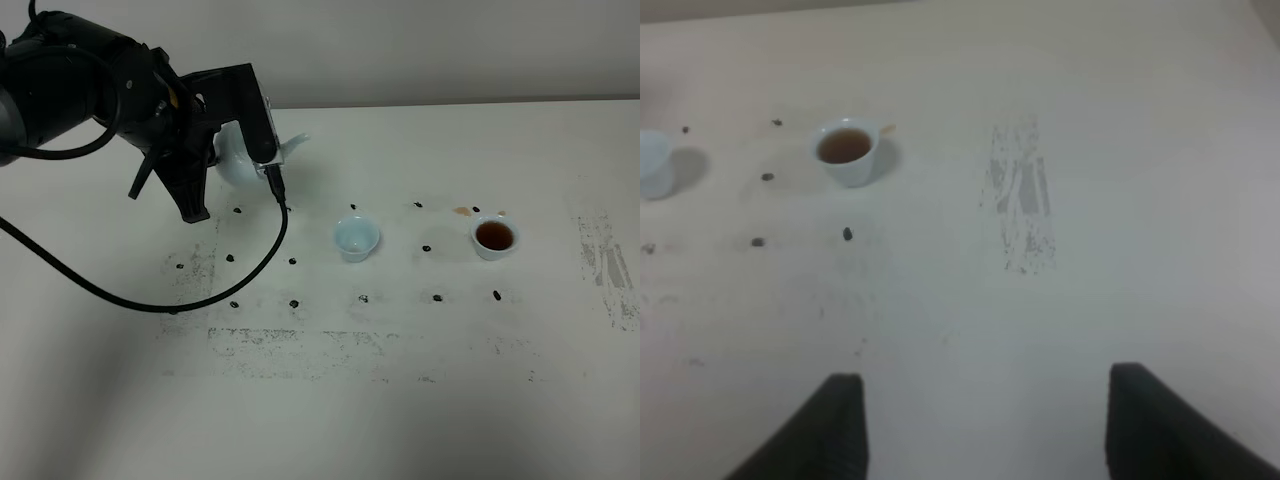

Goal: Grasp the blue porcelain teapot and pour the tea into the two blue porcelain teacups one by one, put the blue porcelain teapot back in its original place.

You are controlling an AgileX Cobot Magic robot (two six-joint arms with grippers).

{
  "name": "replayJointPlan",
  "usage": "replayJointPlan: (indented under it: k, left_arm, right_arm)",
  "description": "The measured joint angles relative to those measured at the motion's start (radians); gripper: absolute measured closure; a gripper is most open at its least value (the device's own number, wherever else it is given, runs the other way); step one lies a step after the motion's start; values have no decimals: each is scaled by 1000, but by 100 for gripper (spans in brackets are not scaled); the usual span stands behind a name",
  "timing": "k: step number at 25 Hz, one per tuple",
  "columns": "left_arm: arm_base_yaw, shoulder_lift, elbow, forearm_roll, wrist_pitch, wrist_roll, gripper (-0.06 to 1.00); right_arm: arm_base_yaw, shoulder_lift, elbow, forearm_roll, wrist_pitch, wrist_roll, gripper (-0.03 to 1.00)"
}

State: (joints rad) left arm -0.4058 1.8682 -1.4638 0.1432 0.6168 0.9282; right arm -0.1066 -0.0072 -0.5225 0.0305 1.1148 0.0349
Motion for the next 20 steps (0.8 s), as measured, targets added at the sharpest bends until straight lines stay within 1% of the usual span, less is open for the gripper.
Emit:
replayJointPlan:
  k: [5,7,15,20]
  left_arm:
    - [0,22,0,-11,-32,207,87]
    - [0,41,0,-11,-36,250,87]
    - [0,112,1,-9,-69,330,87]
    - [0,132,1,-9,-109,343,87]
  right_arm:
    - [0,0,0,0,0,0,43]
    - [0,0,0,0,0,0,43]
    - [0,0,0,0,0,0,43]
    - [0,0,0,0,0,0,43]
